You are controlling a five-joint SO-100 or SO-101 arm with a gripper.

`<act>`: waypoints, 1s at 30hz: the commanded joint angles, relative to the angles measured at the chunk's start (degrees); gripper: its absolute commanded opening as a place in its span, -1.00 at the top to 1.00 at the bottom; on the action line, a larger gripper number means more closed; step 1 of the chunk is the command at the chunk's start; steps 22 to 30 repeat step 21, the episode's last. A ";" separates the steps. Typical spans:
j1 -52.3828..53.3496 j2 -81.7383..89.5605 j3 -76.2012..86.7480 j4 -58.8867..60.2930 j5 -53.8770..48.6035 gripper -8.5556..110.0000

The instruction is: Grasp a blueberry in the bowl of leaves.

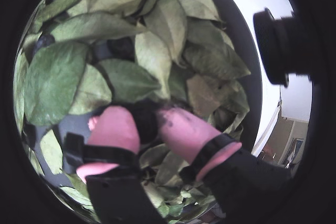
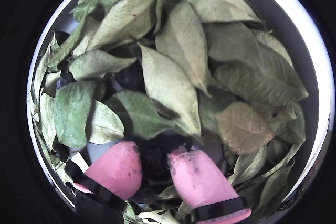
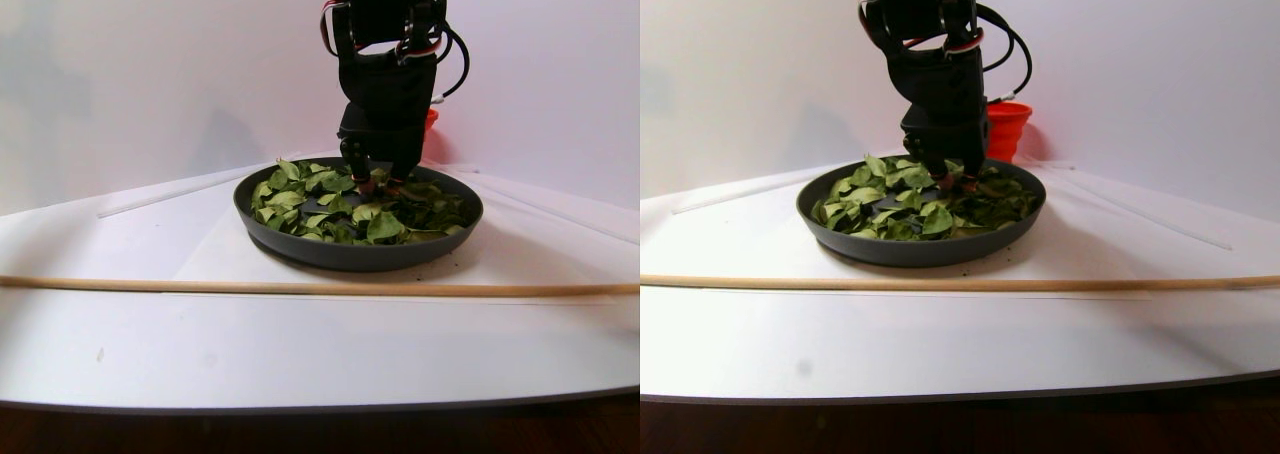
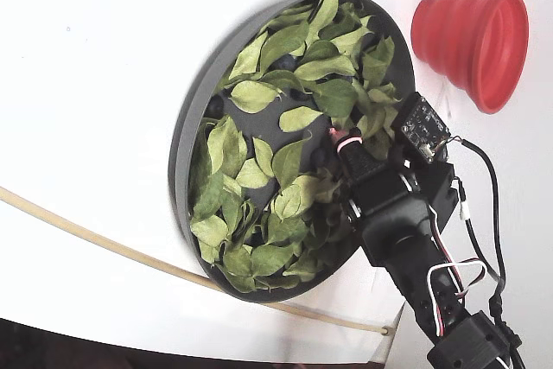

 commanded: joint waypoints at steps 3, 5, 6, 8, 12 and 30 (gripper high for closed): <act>0.70 8.09 -0.44 0.26 -0.97 0.69; 0.88 8.35 -0.62 0.35 -1.32 0.69; 0.97 8.61 -0.79 0.35 -1.41 0.69; 1.23 9.05 -0.97 0.70 -1.76 0.69; 1.49 9.76 -1.41 1.41 -2.29 0.69; 2.11 10.72 -2.55 2.11 -2.99 0.70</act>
